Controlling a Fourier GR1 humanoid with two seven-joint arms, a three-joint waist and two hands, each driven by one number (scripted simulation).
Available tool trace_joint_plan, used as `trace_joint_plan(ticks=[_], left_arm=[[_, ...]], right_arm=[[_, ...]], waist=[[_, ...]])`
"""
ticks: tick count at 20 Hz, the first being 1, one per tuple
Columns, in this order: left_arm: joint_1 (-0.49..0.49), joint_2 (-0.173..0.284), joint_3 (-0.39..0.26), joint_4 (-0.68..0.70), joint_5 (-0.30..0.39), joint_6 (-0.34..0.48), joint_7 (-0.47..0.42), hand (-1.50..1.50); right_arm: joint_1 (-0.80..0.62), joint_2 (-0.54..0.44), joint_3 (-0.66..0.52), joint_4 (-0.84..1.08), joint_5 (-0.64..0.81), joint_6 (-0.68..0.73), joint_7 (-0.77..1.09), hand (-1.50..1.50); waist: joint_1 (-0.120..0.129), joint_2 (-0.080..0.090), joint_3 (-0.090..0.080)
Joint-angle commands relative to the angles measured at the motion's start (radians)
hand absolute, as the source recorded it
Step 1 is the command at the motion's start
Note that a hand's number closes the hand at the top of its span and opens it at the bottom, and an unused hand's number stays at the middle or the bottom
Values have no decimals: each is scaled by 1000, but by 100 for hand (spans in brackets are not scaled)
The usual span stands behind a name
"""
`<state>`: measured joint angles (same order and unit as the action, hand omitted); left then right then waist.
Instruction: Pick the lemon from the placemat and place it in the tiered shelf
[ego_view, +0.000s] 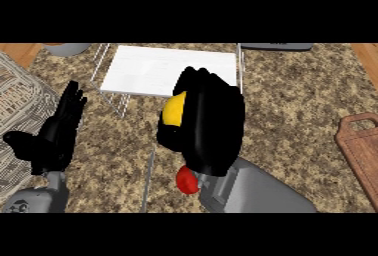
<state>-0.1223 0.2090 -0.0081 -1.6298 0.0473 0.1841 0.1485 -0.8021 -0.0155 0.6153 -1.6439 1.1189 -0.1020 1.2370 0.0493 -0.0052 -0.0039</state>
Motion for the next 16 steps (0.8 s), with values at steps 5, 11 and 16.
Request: trace_joint_plan(ticks=[5, 11, 16], left_arm=[[12, -29, -42, -5, -30, 7, -27, 0], [-3, -20, -4, 14, -4, -3, -29, 0], [-5, -28, -11, -3, -18, 16, 12, 0]], right_arm=[[-159, 15, -67, 185, -32, -135, 250, 150], [-156, 15, -107, 355, -16, -310, 135, 150], [-185, 15, -147, 467, -26, -389, 49, 150]], waist=[[15, 8, 1], [4, 17, 3], [-6, 16, 4]])
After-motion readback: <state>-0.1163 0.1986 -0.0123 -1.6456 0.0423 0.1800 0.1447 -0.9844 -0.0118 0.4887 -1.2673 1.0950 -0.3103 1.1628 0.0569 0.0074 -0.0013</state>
